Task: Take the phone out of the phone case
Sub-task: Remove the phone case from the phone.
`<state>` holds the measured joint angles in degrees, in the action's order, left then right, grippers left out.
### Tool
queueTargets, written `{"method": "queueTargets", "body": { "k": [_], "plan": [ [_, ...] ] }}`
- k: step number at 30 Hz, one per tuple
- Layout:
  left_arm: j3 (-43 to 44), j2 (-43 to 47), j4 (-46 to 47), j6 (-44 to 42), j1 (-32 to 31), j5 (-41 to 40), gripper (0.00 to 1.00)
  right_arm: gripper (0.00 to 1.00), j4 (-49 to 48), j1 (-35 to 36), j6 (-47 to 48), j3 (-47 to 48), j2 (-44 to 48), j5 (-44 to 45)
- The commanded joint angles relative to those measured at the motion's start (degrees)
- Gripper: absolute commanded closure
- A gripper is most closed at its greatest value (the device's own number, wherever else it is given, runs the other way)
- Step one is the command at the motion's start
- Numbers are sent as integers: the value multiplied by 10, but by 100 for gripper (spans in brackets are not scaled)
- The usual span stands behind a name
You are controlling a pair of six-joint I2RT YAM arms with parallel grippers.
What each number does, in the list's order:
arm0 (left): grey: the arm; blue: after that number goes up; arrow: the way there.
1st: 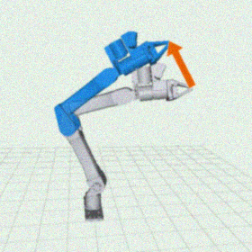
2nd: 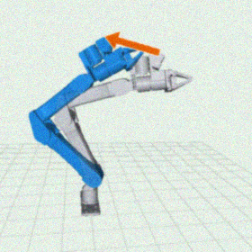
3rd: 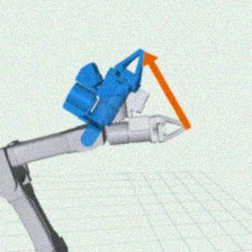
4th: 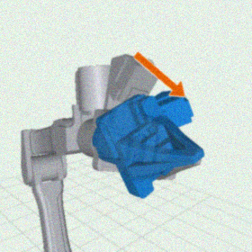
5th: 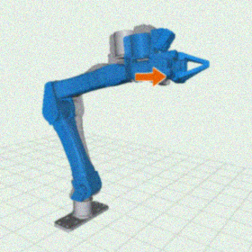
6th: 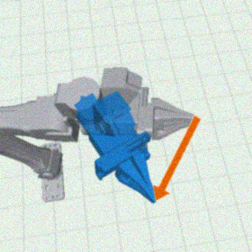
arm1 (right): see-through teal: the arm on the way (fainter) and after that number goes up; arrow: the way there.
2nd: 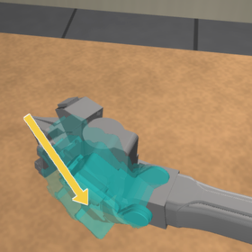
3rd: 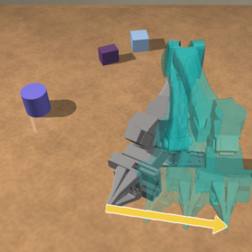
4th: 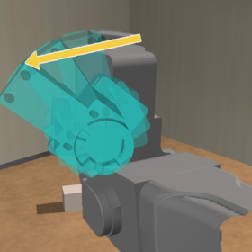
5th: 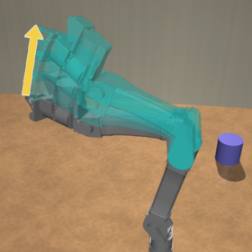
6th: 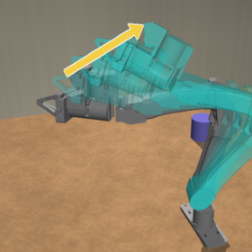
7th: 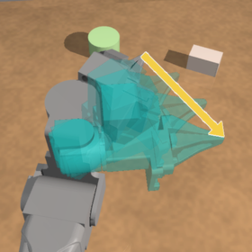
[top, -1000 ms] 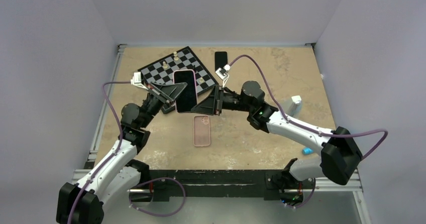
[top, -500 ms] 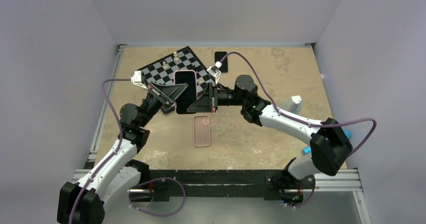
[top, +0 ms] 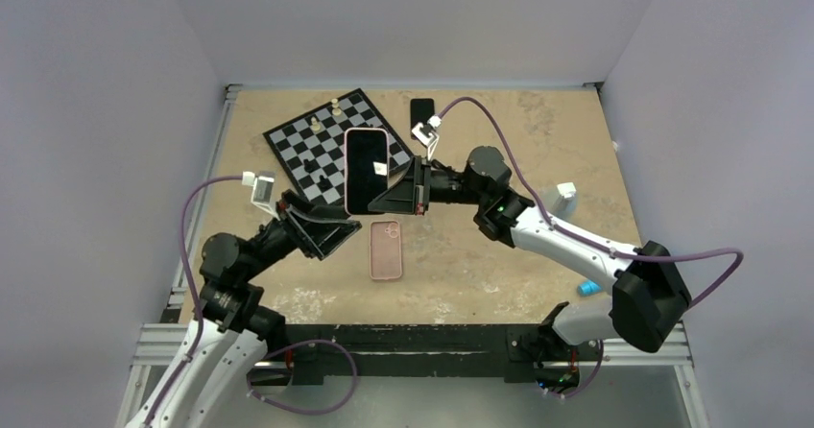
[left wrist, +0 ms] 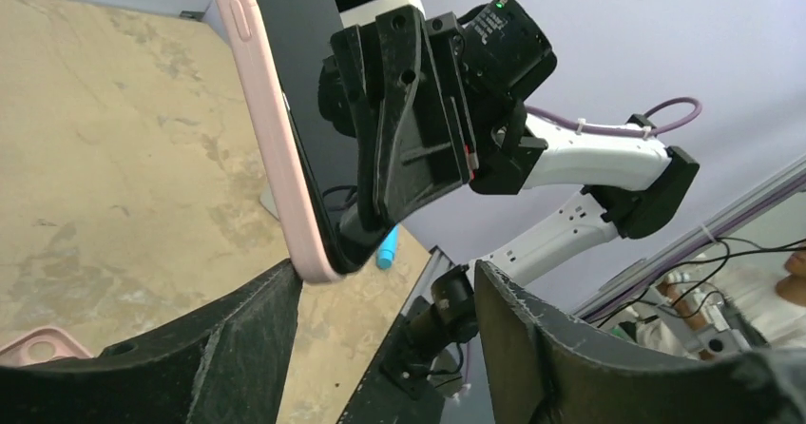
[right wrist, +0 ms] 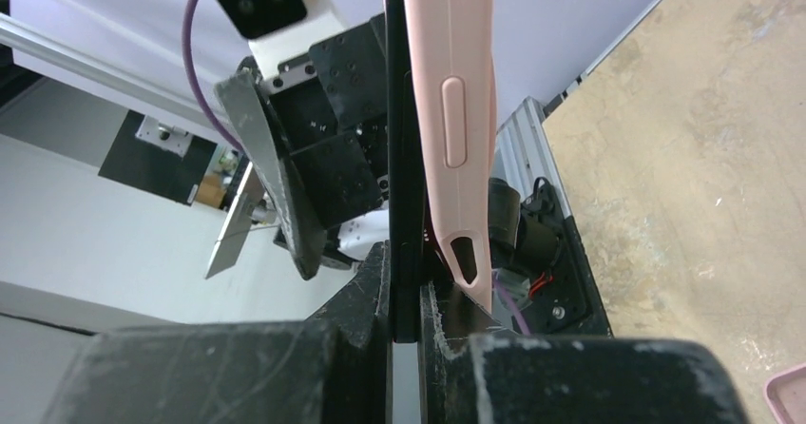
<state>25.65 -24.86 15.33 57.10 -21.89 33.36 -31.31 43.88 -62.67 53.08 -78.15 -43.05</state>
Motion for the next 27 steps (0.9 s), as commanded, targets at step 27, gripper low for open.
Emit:
{"method": "queueTargets", "body": {
  "k": [27],
  "plan": [
    [62,-6,-85,-120,-3,0,55,100,-132,-5,-64,-15,41,-19]
  ]
}}
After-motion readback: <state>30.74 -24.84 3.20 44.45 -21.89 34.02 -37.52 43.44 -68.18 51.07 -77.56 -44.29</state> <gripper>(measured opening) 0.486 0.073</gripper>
